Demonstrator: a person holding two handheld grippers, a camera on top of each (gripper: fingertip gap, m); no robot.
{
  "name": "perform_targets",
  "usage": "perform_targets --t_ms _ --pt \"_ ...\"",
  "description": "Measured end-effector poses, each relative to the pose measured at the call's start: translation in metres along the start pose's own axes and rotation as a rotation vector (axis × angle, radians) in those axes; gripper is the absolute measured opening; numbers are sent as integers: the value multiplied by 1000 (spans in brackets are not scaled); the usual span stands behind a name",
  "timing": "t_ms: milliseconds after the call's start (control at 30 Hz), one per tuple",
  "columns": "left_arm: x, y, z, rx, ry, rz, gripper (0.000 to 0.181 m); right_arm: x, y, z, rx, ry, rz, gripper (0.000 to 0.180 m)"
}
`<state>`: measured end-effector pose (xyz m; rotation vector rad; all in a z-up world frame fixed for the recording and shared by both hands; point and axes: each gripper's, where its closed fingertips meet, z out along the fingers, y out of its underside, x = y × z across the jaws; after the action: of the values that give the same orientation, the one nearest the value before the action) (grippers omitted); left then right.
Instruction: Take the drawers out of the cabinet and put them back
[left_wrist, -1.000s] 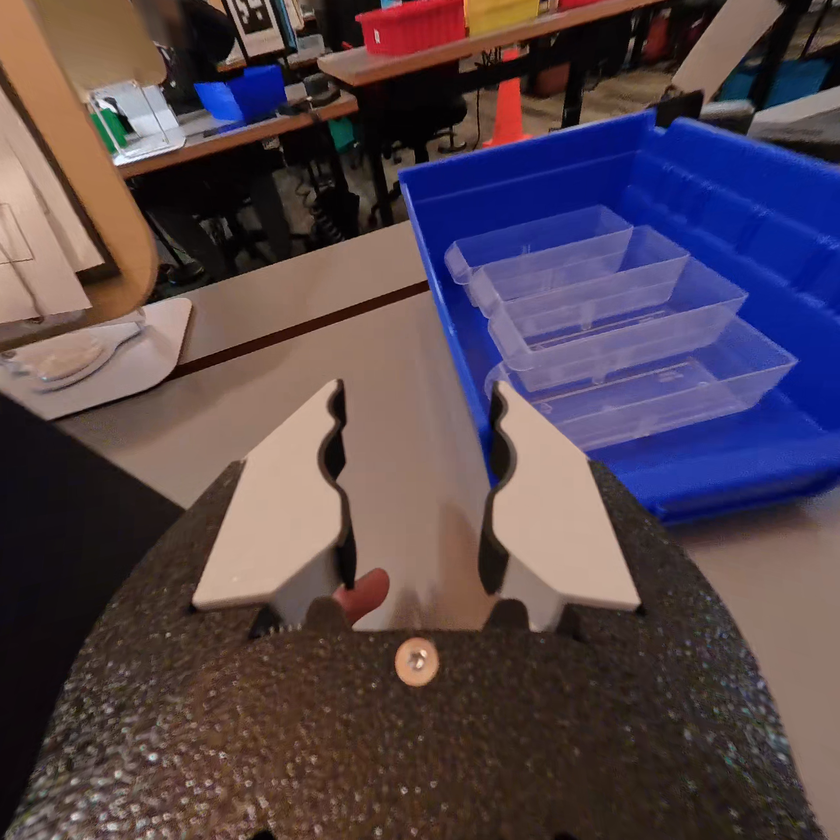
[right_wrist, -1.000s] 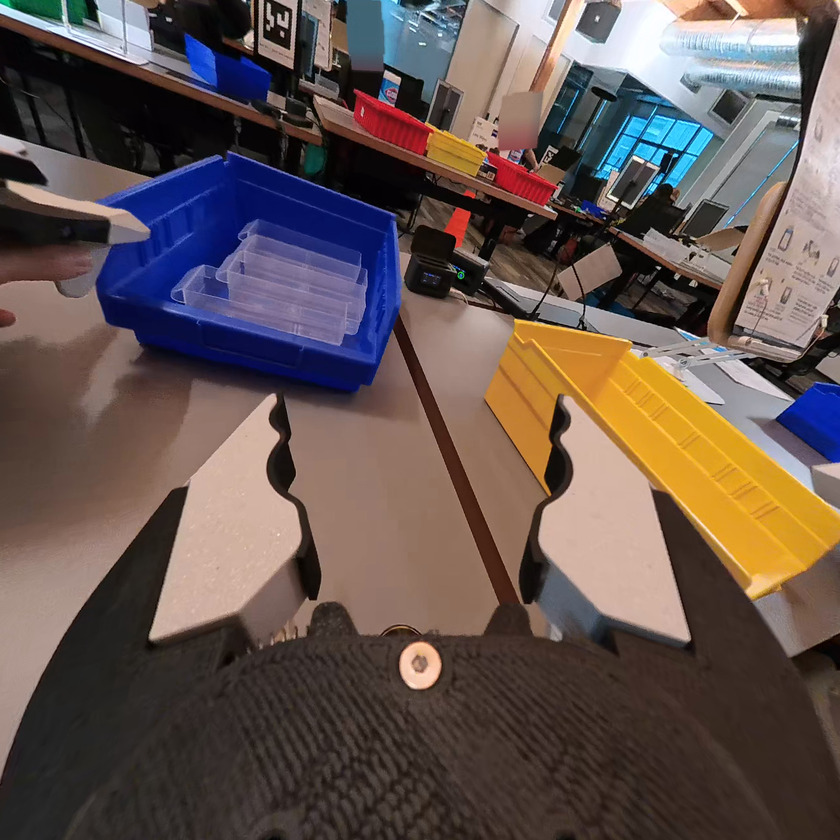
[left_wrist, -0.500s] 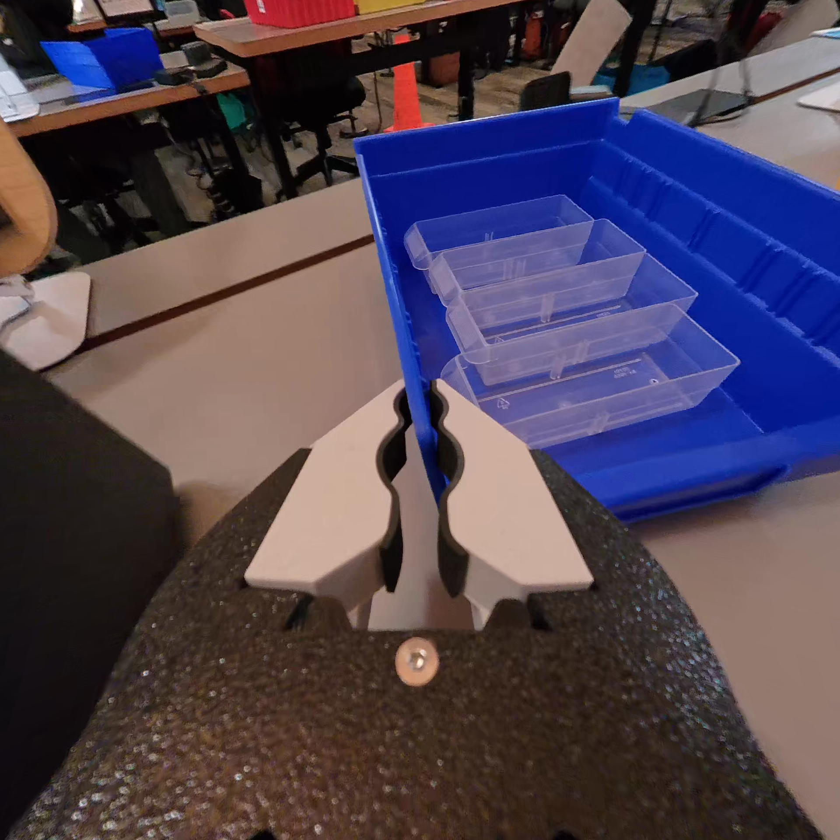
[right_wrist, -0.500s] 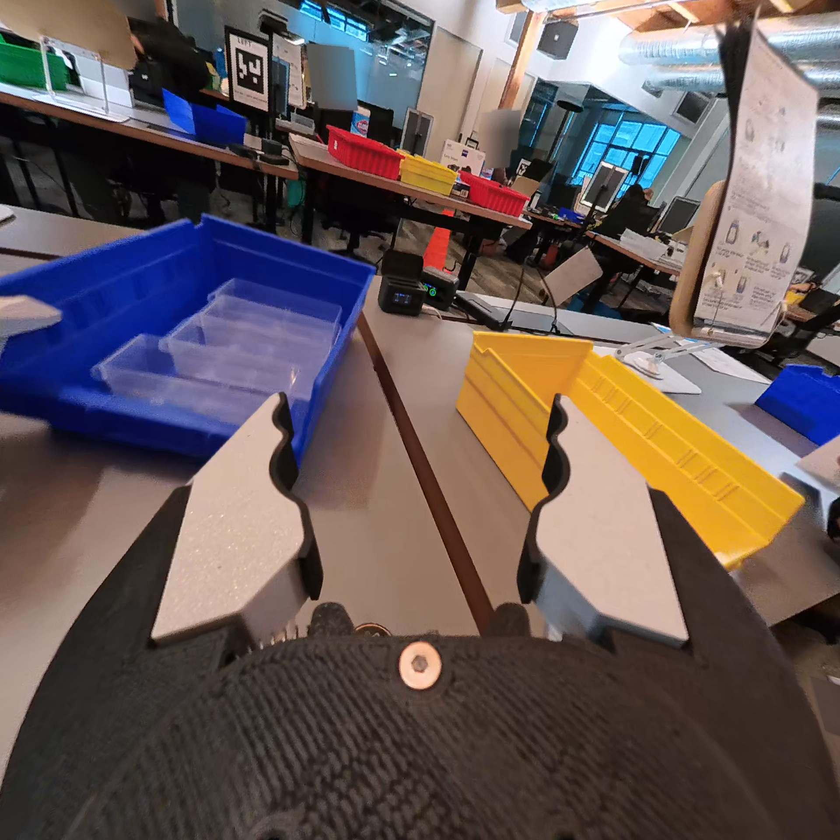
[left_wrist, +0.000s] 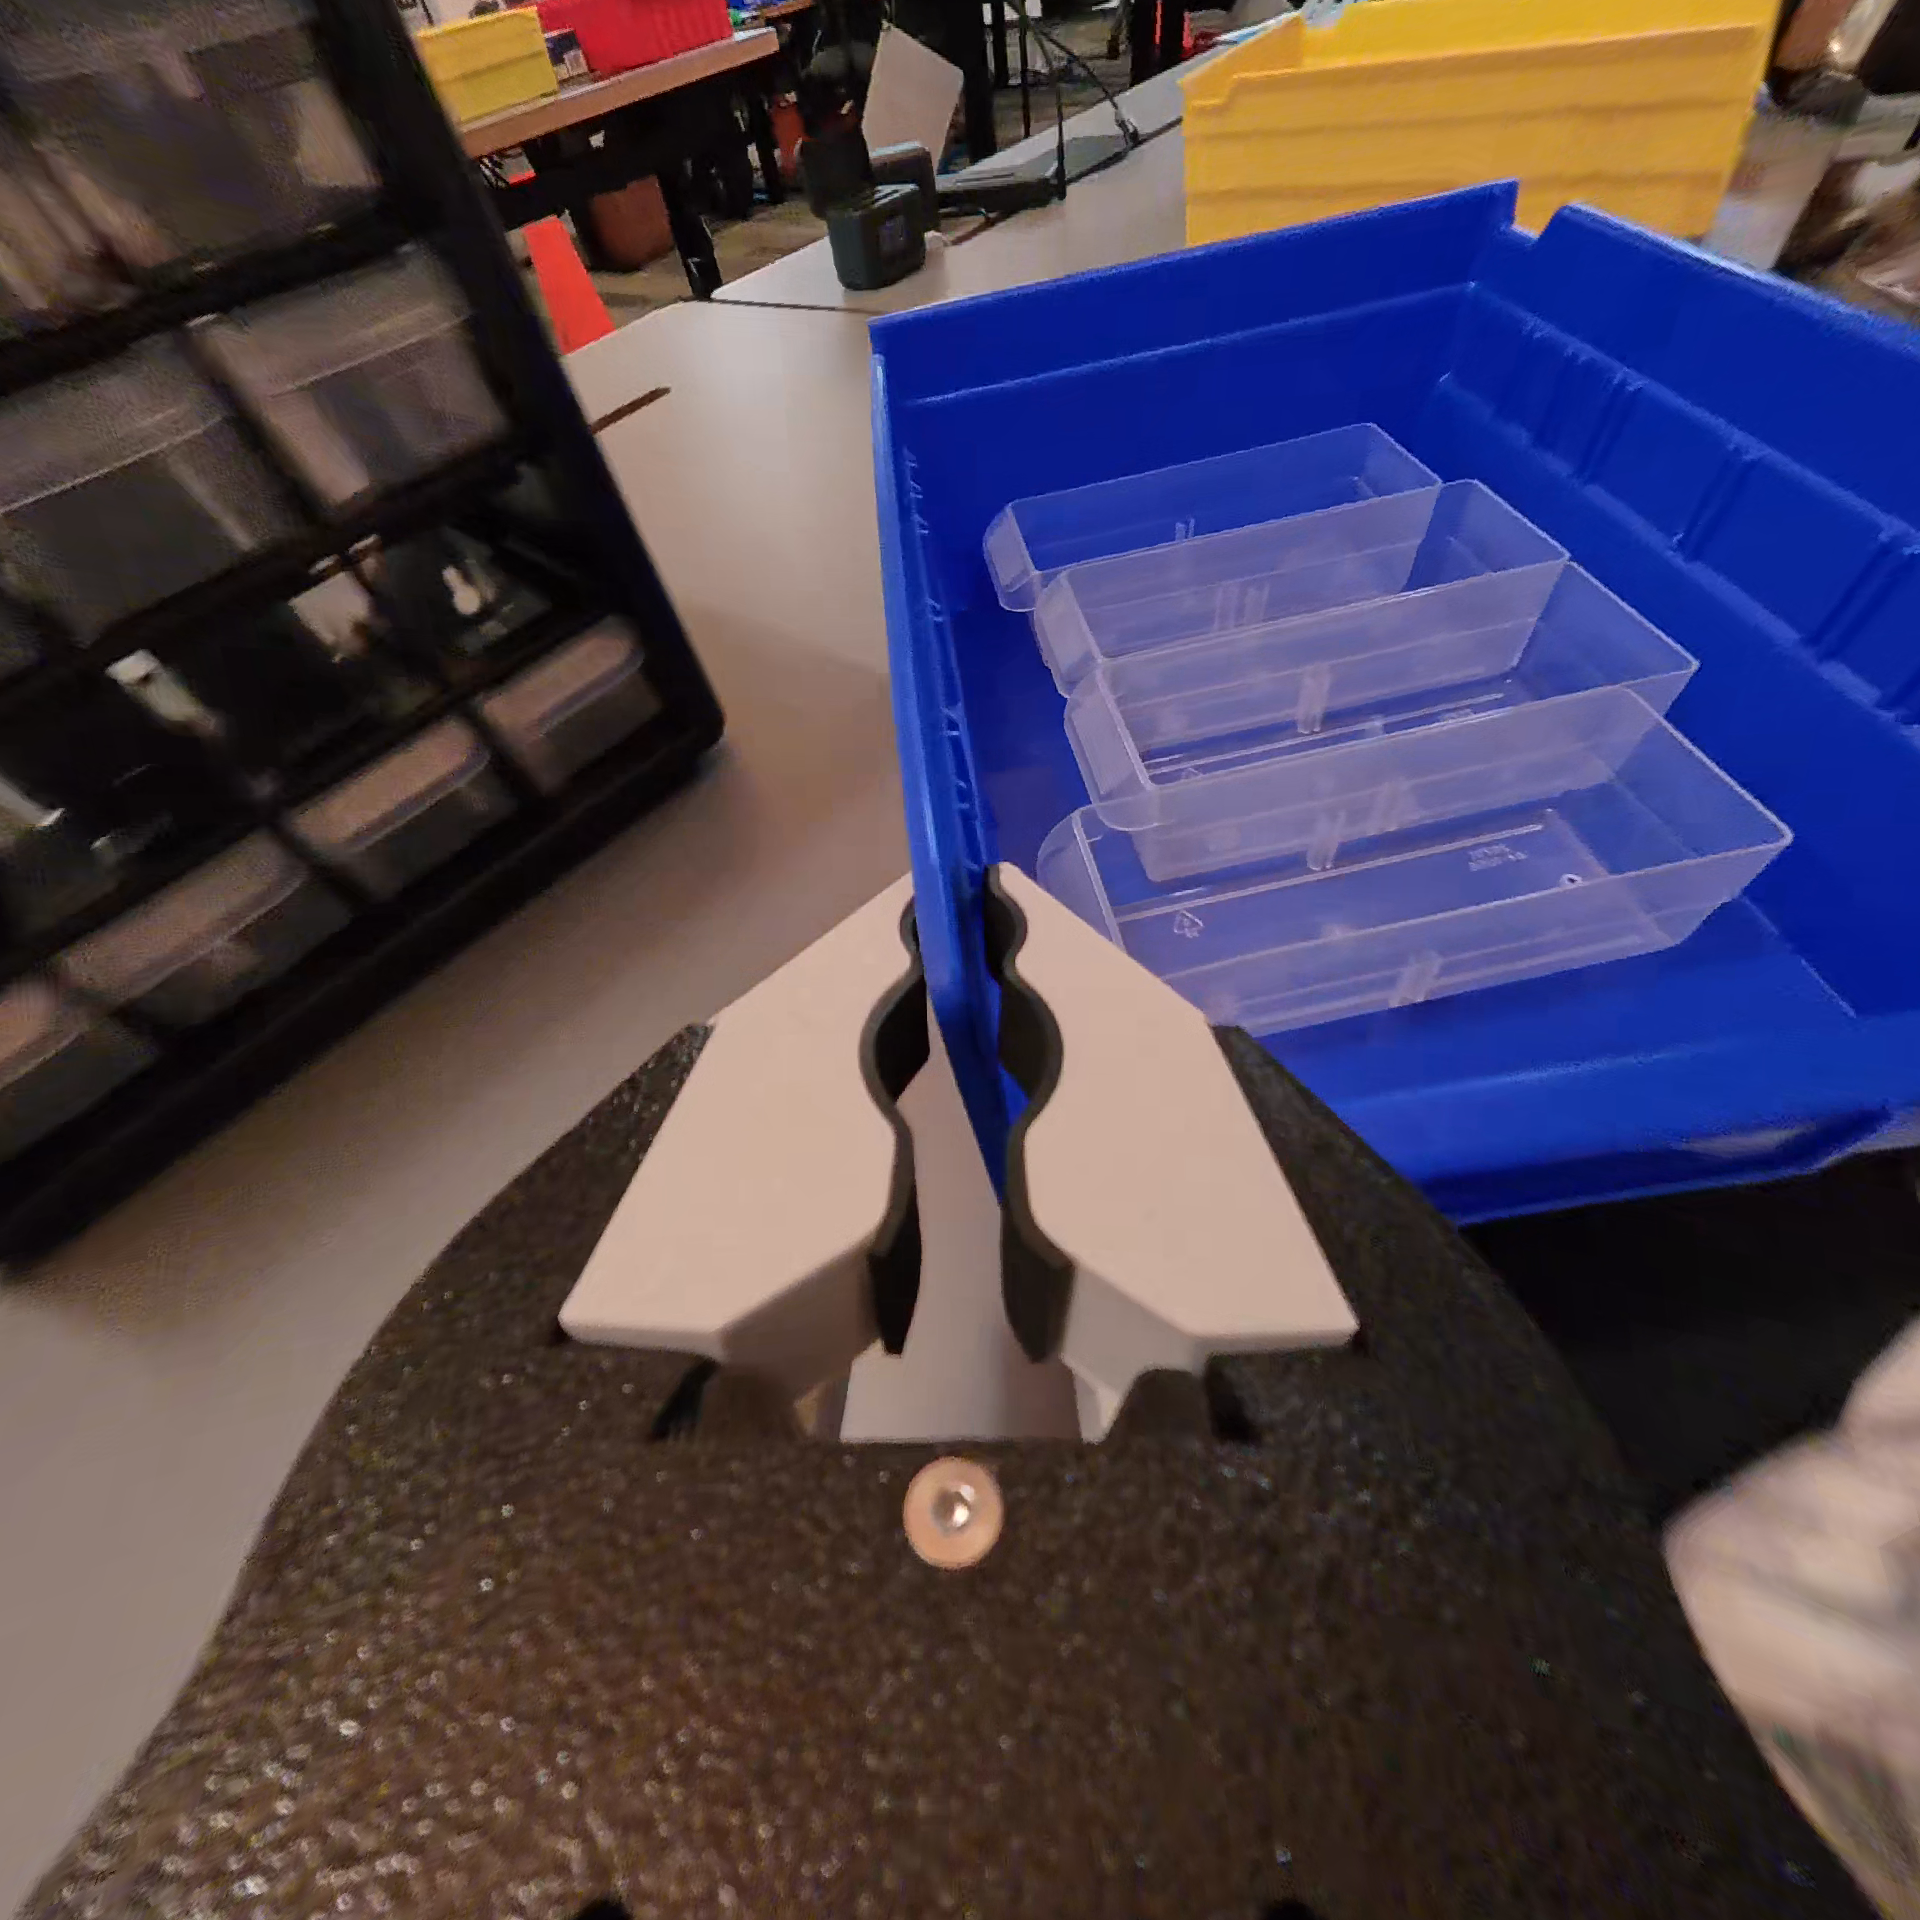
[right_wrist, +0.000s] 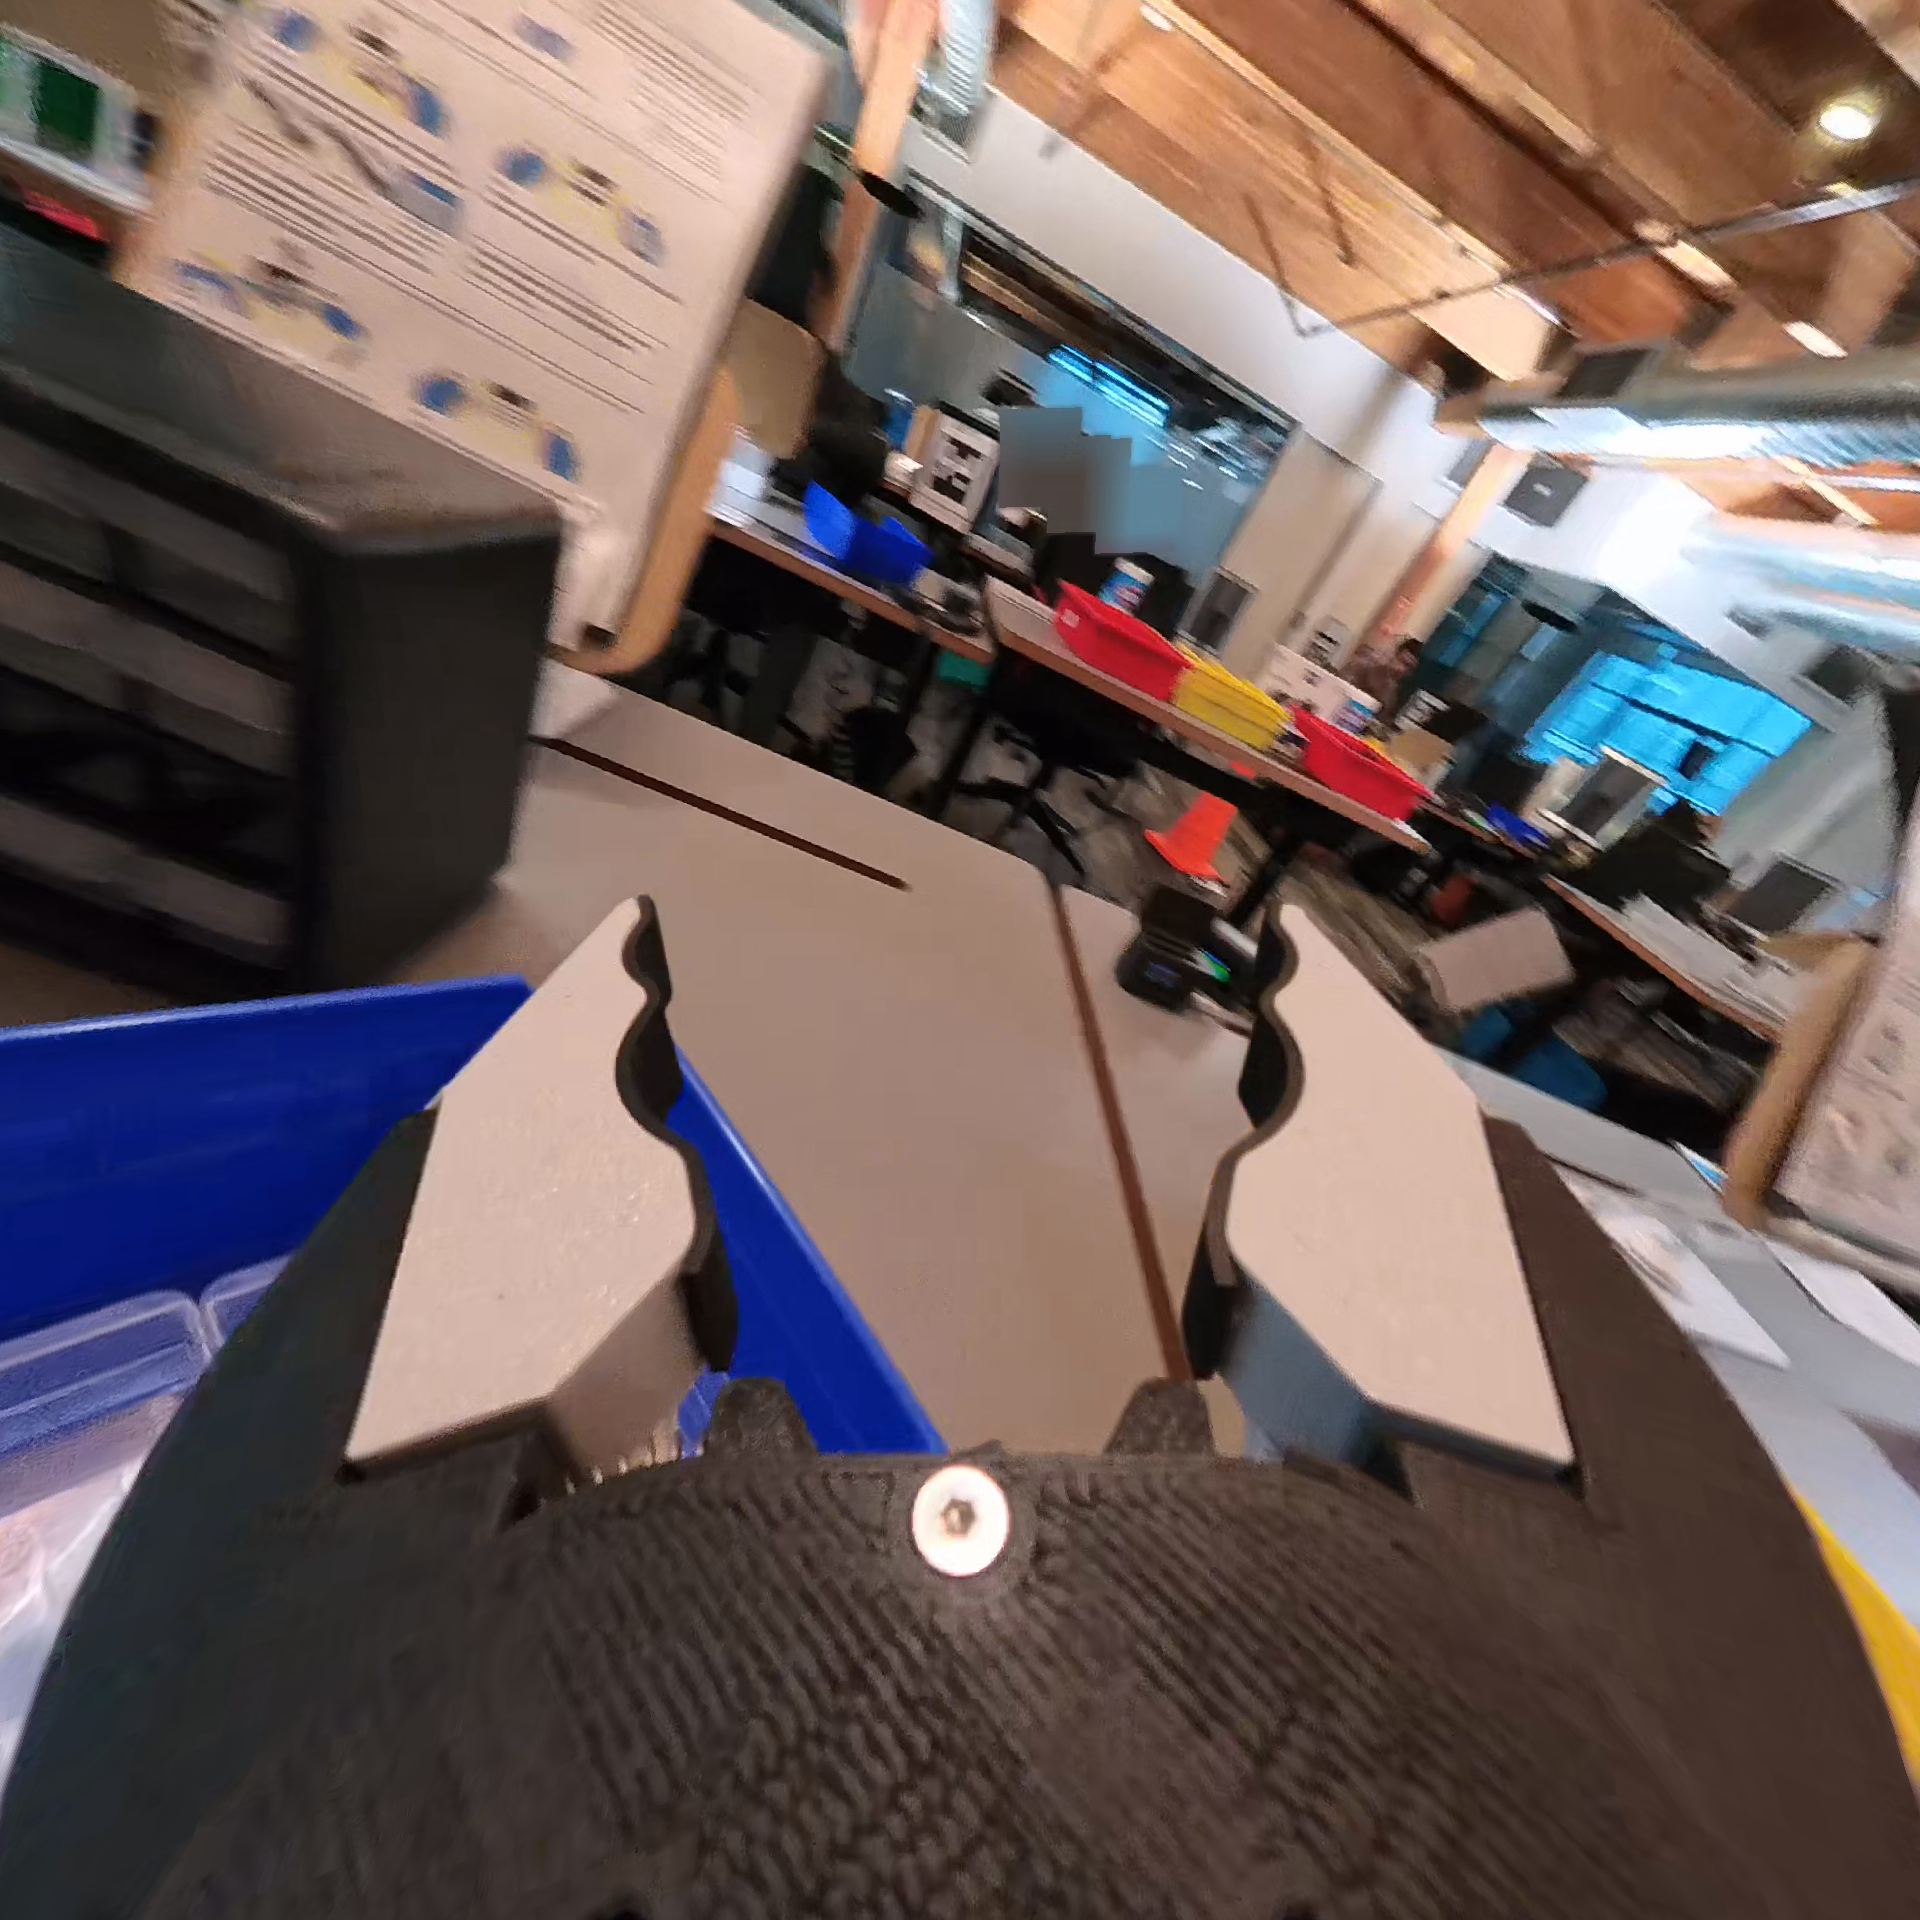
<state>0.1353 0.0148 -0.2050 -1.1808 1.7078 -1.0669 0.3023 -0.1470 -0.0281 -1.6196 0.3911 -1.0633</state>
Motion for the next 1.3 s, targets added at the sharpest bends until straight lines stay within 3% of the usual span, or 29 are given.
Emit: perform_targets --t_ms 200,333,500,667,833,900,967,1100,1200,1300 --pt "-36 43 -103 -39 -33 16 4 -147 -74 -13 133 -320 108 108" --pt "-71 70 -163 -63 -112 6 4 -289 -152 -17 247 -682 176 108" --pt "-126 97 -214 -92 -230 -5 5 -436 -213 45 179 -839 239 115" --pt "-161 115 -249 -85 -281 -61 4 -535 -187 161 -149 -731 367 116" --pt "-173 128 -281 -69 -357 -140 3 -582 -126 235 -450 -636 304 114" --pt "-177 134 -292 -69 -402 -154 4 -605 -121 239 -618 -720 448 107" --pt "-178 137 -301 -57 -430 -177 3 -610 -125 255 -650 -724 457 98" --pt "-174 144 -322 -75 -488 -184 4 -583 -102 295 -699 -538 339 103" --pt "-172 150 -341 -93 -541 -176 4 -607 -89 290 -766 -620 418 114" --pt "-173 157 -361 -93 -590 -203 4 -633 -81 283 -793 -695 474 112"
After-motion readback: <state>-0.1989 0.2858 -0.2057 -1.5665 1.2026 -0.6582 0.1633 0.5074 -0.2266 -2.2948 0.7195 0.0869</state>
